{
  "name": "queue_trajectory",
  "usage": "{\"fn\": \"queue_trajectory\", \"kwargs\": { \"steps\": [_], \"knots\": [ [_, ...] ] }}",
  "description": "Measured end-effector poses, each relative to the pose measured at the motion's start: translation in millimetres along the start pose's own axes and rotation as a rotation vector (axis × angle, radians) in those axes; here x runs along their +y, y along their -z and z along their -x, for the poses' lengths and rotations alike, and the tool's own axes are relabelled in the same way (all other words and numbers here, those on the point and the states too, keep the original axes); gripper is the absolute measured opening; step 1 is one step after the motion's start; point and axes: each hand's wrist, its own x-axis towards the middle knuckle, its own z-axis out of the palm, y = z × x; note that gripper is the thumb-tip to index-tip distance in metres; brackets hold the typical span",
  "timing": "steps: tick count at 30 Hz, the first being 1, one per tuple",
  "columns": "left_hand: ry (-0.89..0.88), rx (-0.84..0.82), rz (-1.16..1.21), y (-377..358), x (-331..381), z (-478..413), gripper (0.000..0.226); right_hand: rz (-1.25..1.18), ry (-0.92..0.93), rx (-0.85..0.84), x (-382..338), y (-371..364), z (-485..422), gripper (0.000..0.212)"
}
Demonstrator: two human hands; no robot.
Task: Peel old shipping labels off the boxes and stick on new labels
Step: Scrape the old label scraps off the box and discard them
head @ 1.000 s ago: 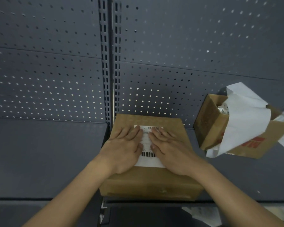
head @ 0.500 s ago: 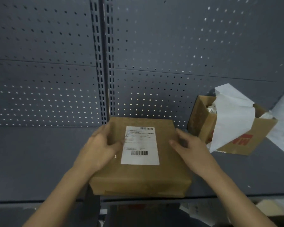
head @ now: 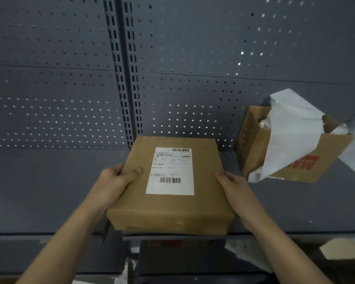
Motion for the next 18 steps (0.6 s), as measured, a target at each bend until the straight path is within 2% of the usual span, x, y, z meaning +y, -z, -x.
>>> {"fn": "queue_trajectory", "kwargs": {
  "steps": [5, 9, 14, 18],
  "knots": [
    [-0.032, -0.136, 0.07, 8.5, -7.2, 4.6, 0.016, -0.028, -0.004, 0.117, -0.2, -8.2, 27.9, 0.025],
    [-0.084, -0.223, 0.055, 16.4, -14.0, 6.9, 0.017, 0.038, -0.003, 0.285, 3.8, -18.0, 63.5, 0.028],
    [-0.19, -0.361, 0.036, 14.0, -14.7, 21.2, 0.013, 0.043, 0.083, 0.445, 12.8, -24.2, 125.5, 0.02],
    [-0.246, -0.504, 0.019, -13.0, -1.7, 37.0, 0.029, 0.008, 0.111, 0.602, 21.5, -17.2, 181.2, 0.017]
  ]
}}
